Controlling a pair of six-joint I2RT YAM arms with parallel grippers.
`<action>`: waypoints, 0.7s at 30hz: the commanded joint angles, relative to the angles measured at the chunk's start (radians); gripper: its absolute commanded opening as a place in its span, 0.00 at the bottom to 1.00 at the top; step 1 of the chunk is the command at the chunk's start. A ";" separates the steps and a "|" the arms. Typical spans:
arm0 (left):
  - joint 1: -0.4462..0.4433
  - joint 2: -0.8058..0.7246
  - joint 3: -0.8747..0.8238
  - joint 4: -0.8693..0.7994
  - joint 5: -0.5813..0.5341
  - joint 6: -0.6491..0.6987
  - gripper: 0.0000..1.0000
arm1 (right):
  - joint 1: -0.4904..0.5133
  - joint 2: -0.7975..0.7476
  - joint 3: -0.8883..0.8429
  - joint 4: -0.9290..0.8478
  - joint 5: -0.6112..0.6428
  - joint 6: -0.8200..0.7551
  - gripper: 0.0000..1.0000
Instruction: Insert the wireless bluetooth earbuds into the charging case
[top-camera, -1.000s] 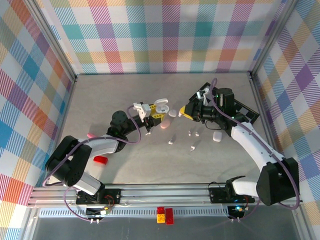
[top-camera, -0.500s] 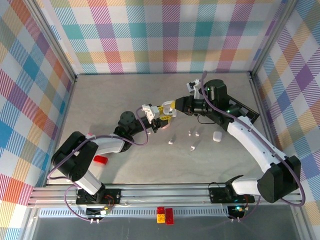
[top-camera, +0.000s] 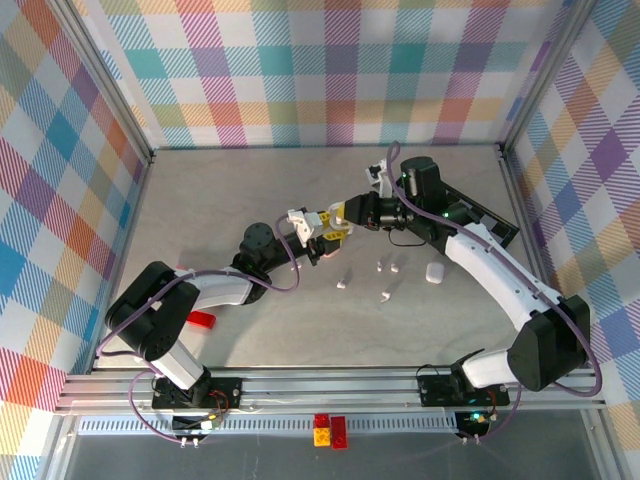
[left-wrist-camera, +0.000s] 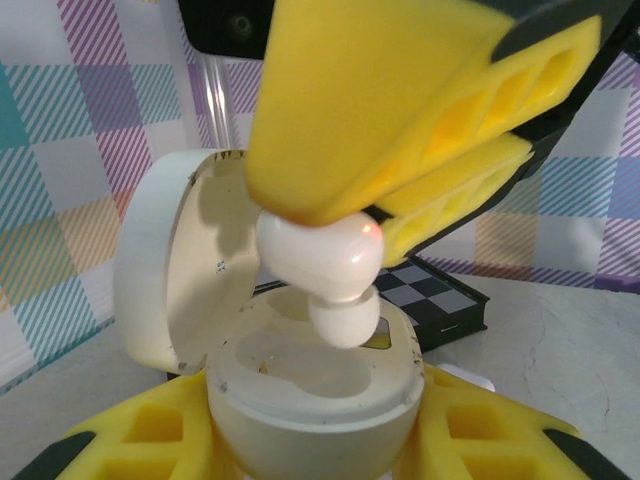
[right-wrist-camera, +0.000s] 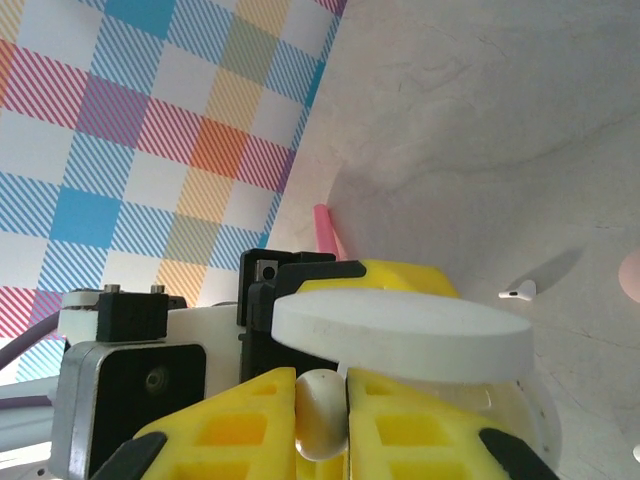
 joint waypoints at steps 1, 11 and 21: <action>-0.013 0.008 0.023 0.053 -0.007 0.017 0.35 | 0.010 0.016 0.036 -0.009 0.000 -0.024 0.16; -0.015 -0.001 0.020 0.057 -0.022 0.013 0.35 | 0.024 0.036 0.042 -0.028 0.021 -0.035 0.16; -0.015 0.000 0.024 0.070 -0.048 0.003 0.35 | 0.030 0.032 0.046 -0.089 0.072 -0.053 0.18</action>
